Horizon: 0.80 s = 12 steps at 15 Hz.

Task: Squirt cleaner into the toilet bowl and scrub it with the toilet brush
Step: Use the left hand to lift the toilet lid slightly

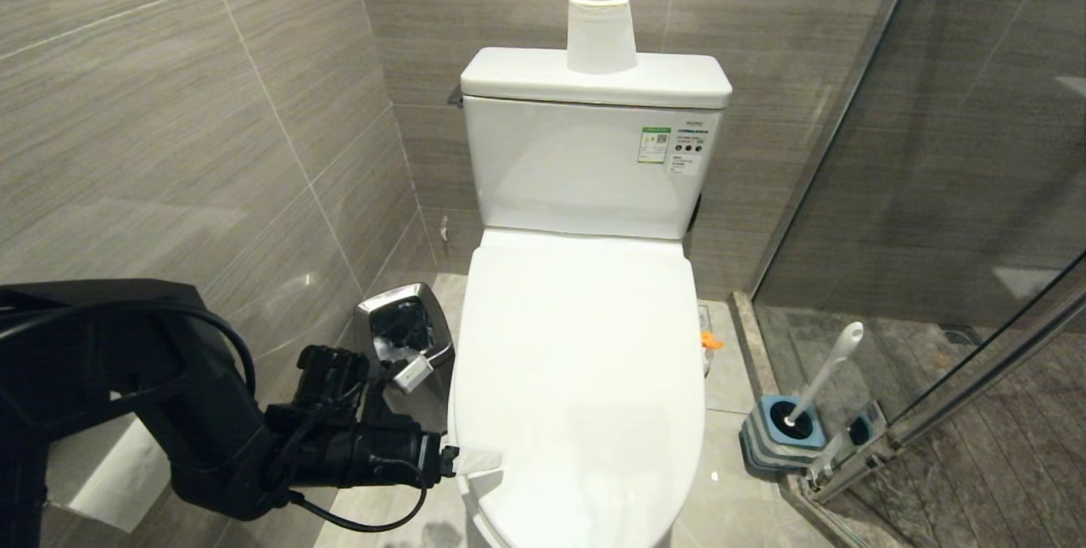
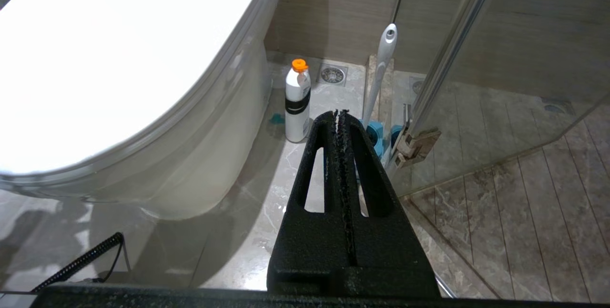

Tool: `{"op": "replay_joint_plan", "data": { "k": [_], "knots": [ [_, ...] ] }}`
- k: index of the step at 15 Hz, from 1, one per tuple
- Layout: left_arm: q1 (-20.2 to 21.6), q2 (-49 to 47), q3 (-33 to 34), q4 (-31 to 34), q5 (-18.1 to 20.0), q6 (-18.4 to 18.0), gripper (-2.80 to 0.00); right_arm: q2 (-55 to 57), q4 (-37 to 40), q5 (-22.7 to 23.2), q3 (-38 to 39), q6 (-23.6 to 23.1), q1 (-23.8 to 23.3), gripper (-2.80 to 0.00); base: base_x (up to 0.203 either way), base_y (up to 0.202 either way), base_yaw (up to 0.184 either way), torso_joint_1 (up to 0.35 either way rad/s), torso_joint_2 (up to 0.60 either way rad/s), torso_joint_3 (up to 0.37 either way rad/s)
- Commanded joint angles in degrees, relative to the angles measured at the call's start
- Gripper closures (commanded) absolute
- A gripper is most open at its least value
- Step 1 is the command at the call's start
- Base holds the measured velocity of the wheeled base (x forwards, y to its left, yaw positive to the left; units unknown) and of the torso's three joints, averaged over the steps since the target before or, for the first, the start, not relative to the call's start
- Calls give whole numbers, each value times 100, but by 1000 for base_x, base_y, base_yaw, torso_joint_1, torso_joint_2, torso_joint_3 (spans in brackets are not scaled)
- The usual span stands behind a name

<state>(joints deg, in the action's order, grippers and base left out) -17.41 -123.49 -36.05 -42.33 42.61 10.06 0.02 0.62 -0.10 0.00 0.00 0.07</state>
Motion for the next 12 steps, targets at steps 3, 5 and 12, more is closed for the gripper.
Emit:
{"op": "replay_joint_plan", "data": {
  "k": [3,5,12],
  "knots": [
    [168,80,-8,-65,248,-4,-280,-7,-1,1,3,0,1,0,0,0,0,0,0,0],
    [176,88,-8,-74,275,-21,-280,-6,-1,1,9,0,1,0,0,0,0,0,0,0],
    [201,59,9,-100,325,-230,-280,-6,-1,1,9,0,1,0,0,0,0,0,0,0]
  ]
}}
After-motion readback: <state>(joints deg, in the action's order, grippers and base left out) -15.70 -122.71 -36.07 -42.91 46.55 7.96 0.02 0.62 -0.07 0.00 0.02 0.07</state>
